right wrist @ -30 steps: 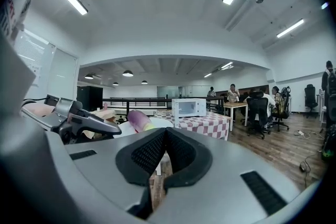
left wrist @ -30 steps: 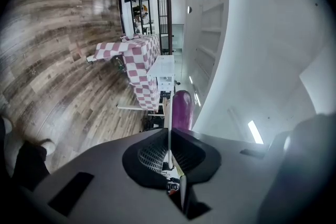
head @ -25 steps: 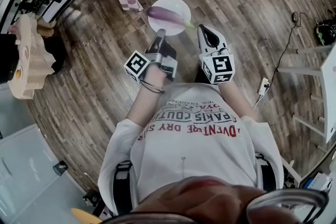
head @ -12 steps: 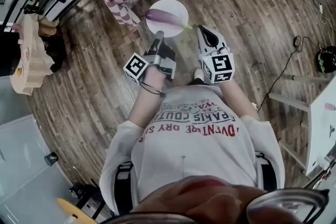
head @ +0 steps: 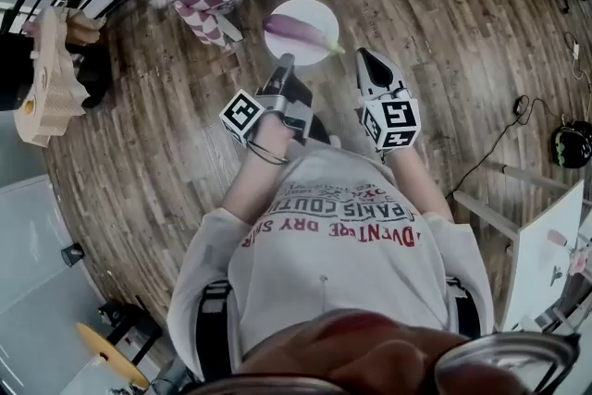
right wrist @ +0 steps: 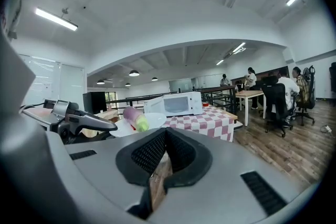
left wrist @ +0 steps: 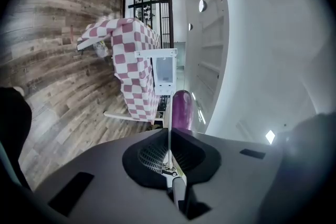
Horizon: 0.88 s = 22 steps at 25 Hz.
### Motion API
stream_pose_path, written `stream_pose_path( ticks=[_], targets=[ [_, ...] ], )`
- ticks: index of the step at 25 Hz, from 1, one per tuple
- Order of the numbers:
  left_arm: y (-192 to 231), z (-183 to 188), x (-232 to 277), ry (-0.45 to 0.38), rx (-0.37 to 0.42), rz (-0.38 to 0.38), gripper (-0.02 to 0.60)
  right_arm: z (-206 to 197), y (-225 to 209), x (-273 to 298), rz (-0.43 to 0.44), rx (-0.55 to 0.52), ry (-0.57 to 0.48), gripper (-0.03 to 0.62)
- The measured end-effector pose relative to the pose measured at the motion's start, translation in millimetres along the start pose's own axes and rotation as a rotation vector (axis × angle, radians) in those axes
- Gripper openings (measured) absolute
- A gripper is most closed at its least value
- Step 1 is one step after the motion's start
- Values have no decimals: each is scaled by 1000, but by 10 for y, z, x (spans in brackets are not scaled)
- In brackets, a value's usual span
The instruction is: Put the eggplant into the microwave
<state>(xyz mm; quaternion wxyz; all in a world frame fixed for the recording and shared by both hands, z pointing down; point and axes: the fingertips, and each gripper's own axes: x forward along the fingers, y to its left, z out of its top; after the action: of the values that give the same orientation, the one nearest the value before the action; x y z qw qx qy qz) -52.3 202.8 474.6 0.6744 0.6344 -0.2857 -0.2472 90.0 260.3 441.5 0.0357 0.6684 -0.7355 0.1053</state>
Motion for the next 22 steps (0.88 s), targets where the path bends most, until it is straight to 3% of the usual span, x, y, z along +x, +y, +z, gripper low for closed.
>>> stream_pose_path(
  ticks=[9,22],
  targets=[
    [70,279,887,-30,8,29,34,-102,-473,747,31,53,78,15],
    [-53,1221,2757,-36,-48,33,34,378,-1193,2550,66,1,153,15]
  ],
)
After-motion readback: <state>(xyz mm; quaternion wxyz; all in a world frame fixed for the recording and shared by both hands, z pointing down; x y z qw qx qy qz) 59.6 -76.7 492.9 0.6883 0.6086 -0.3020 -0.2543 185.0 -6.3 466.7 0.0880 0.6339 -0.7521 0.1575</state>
